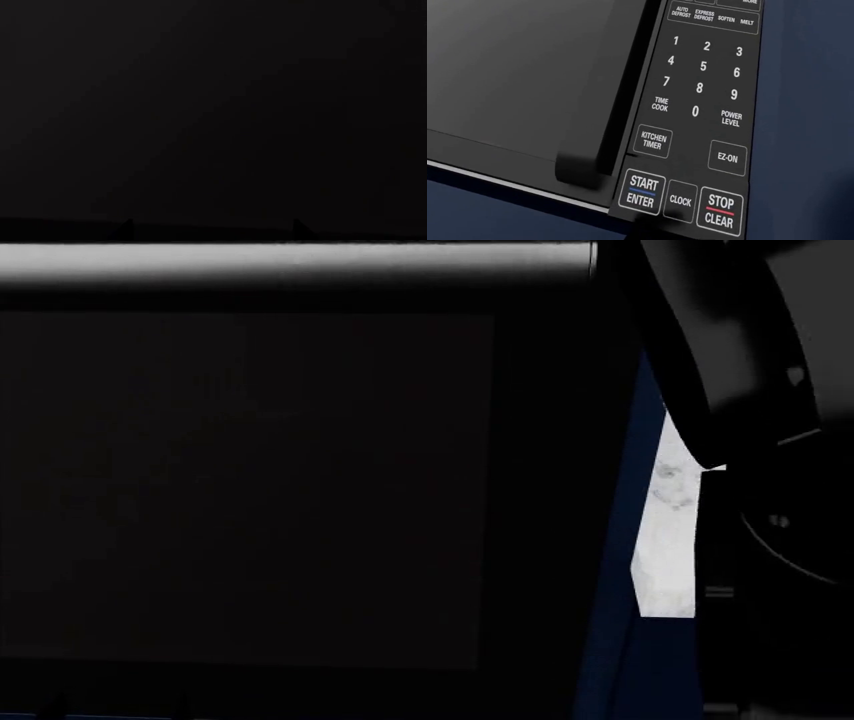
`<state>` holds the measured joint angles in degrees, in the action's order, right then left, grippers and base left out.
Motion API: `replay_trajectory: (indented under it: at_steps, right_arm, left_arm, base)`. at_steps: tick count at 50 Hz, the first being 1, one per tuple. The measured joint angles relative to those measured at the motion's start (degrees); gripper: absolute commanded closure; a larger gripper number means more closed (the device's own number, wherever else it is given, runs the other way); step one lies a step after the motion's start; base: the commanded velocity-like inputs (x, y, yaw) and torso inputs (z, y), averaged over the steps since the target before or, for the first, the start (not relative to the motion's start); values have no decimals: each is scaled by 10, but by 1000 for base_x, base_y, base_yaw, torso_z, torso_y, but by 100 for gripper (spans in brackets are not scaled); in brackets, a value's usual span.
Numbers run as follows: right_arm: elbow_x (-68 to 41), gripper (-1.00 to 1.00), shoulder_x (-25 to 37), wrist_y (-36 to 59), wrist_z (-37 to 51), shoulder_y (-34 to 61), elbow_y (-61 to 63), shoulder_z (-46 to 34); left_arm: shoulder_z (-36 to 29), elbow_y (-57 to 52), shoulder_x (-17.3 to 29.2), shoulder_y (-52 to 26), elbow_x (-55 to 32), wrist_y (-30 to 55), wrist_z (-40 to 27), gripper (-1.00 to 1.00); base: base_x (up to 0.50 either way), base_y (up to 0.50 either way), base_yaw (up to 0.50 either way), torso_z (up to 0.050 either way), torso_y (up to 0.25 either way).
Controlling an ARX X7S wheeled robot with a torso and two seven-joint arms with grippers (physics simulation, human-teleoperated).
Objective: Press the start button on the microwave
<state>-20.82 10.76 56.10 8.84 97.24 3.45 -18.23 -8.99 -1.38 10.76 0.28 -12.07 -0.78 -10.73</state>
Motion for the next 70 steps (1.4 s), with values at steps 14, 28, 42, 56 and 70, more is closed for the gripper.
replay_trajectory:
  at_steps: [14, 28, 42, 56, 70]
  right_arm:
    - [21, 100, -15, -69, -17, 43, -102, -23]
    - [36, 100, -30, -130, -23, 68, -193, -34]
    - [45, 100, -46, -199, -32, 81, -300, -40]
    - [54, 100, -66, -285, -47, 111, -436, -48]
    - [51, 100, -88, -365, -61, 155, -567, -61]
  left_arm:
    - [0, 6, 3, 3, -7, -8, -3, -100]
    - [1, 4, 8, 5, -12, -11, -8, -100]
    - [0, 11, 11, 7, -17, -19, -10, -100]
    - [-1, 33, 11, 5, -21, -35, -9, -100]
    - [-2, 35, 14, 5, -25, -38, -12, -100]
  base:
    - [0, 0, 0, 0, 0]
    - [0, 0, 0, 0, 0]
    - [0, 0, 0, 0, 0]
    - [0, 0, 0, 0, 0]
    - [13, 1, 4, 2, 0]
